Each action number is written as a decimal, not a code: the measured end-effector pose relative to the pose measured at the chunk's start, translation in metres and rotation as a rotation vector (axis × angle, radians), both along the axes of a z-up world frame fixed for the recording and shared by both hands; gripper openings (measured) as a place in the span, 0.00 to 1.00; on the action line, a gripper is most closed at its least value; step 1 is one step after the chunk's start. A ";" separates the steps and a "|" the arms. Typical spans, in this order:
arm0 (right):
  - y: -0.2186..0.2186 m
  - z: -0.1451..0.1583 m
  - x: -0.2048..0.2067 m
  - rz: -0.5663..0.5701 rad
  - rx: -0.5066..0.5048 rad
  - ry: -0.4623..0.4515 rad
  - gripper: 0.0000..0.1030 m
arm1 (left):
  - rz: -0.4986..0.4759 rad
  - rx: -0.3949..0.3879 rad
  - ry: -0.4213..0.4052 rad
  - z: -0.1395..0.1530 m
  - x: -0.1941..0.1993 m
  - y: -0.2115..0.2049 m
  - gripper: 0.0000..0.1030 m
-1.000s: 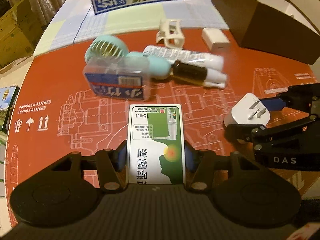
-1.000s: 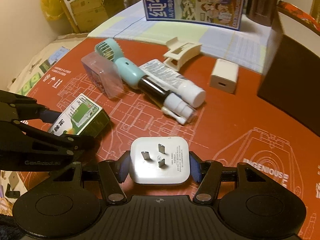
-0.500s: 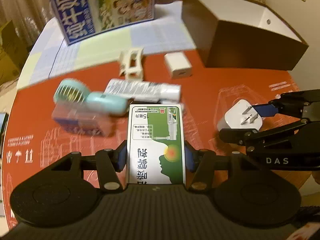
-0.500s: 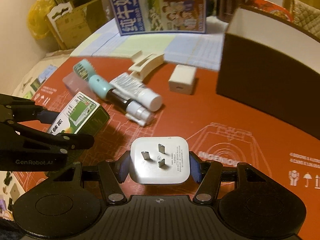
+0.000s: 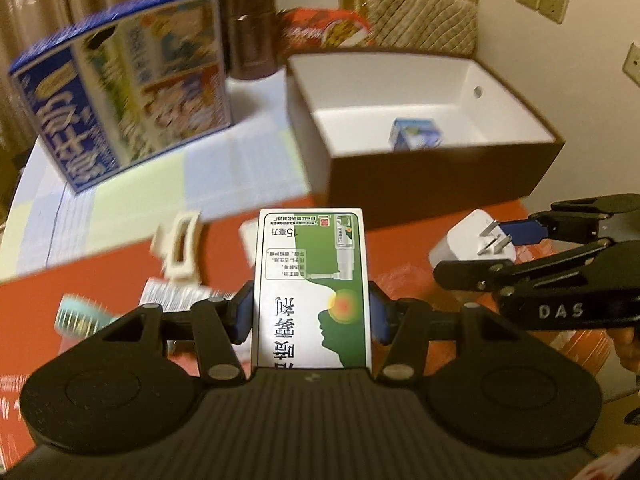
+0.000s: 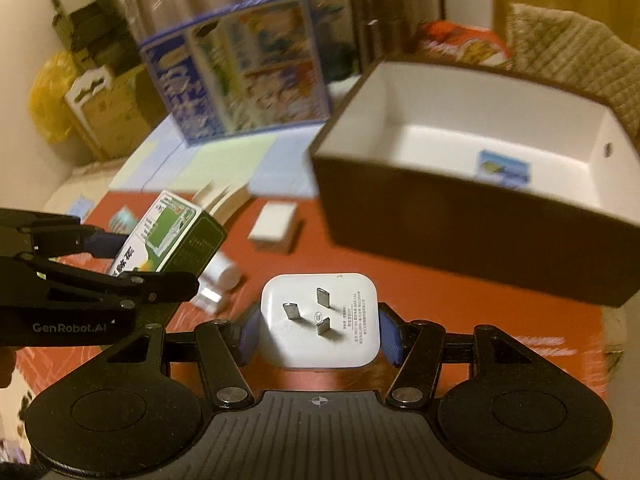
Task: Organize rigid objects
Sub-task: 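Lower the green box into the cardboard box while the right gripper places the plug adapter, then withdraw both grippers from the cardboard box back over the items on the mat, then grasp the small brown medicine vial with the right gripper, then grasp the clear plastic case with the left gripper while the right gripper holds the brown vial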
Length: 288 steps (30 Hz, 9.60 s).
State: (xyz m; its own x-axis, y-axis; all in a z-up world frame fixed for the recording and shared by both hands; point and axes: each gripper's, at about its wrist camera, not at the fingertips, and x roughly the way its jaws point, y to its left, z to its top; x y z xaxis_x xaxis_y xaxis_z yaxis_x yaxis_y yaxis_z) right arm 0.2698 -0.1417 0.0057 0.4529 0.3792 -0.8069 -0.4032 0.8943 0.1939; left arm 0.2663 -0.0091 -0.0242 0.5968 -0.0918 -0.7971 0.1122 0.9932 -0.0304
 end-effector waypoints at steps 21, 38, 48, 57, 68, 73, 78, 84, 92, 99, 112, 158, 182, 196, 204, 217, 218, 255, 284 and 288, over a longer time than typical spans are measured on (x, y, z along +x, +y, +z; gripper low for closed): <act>-0.140 0.049 0.099 -0.211 -0.019 -0.111 0.54 | -0.047 -0.013 -0.097 0.042 0.119 -0.077 0.50; -0.160 -0.010 0.162 -0.162 -0.178 0.004 0.54 | 0.023 0.010 0.011 -0.002 0.193 -0.097 0.50; -0.155 -0.025 0.170 -0.101 -0.250 0.015 0.54 | 0.044 0.025 0.068 -0.027 0.214 -0.101 0.50; -0.152 -0.027 0.177 -0.069 -0.285 0.018 0.54 | 0.040 0.025 0.079 -0.041 0.224 -0.107 0.50; -0.150 -0.028 0.182 -0.037 -0.303 0.030 0.54 | 0.048 0.031 0.082 -0.049 0.228 -0.101 0.53; -0.149 -0.029 0.183 -0.032 -0.309 0.030 0.54 | 0.040 0.032 0.082 -0.047 0.227 -0.098 0.56; -0.149 -0.028 0.183 -0.034 -0.312 0.015 0.54 | 0.029 0.034 0.081 -0.045 0.225 -0.098 0.60; -0.156 -0.017 0.177 -0.053 -0.263 0.002 0.56 | 0.009 0.028 0.077 -0.040 0.216 -0.098 0.60; -0.160 -0.004 0.157 -0.064 -0.202 0.006 0.57 | -0.003 0.022 0.068 -0.031 0.203 -0.096 0.62; -0.158 0.004 0.144 -0.084 -0.165 -0.001 0.57 | -0.002 0.009 0.048 -0.017 0.188 -0.092 0.62; -0.144 0.031 0.104 -0.129 -0.058 -0.042 0.57 | 0.027 -0.046 0.003 0.013 0.139 -0.066 0.62; 0.000 0.024 -0.030 0.012 0.121 0.076 0.58 | 0.224 -0.125 -0.001 0.020 -0.061 0.055 0.62; 0.081 -0.025 -0.040 0.176 0.110 0.157 0.57 | 0.414 -0.071 0.061 -0.021 -0.107 0.114 0.62; 0.117 -0.049 -0.029 0.270 0.064 0.129 0.57 | 0.421 -0.040 0.074 -0.047 -0.097 0.138 0.65; 0.142 -0.061 -0.019 0.355 0.018 0.043 0.54 | 0.407 -0.026 0.071 -0.063 -0.087 0.153 0.67; 0.179 -0.088 -0.002 0.450 -0.060 -0.032 0.41 | 0.360 -0.016 0.051 -0.072 -0.075 0.165 0.67; 0.181 -0.091 -0.001 0.459 -0.070 -0.037 0.40 | 0.357 -0.014 0.052 -0.072 -0.074 0.165 0.67; 0.063 -0.080 0.010 -0.041 0.050 0.129 0.20 | 0.234 0.083 -0.009 -0.095 -0.053 0.168 0.74; 0.045 -0.089 0.021 -0.111 0.013 0.150 0.20 | 0.384 0.014 -0.035 -0.070 -0.048 0.193 0.72; 0.045 -0.089 0.020 -0.107 0.016 0.151 0.20 | 0.406 0.062 0.016 -0.078 -0.035 0.194 0.63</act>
State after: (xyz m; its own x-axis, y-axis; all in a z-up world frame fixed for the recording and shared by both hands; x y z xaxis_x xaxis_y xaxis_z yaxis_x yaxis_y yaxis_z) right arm 0.2901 -0.0971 -0.0829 0.3658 0.3487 -0.8629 -0.2712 0.9269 0.2595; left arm 0.2309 0.1850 -0.1017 0.5625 0.1968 -0.8030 -0.2890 0.9568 0.0320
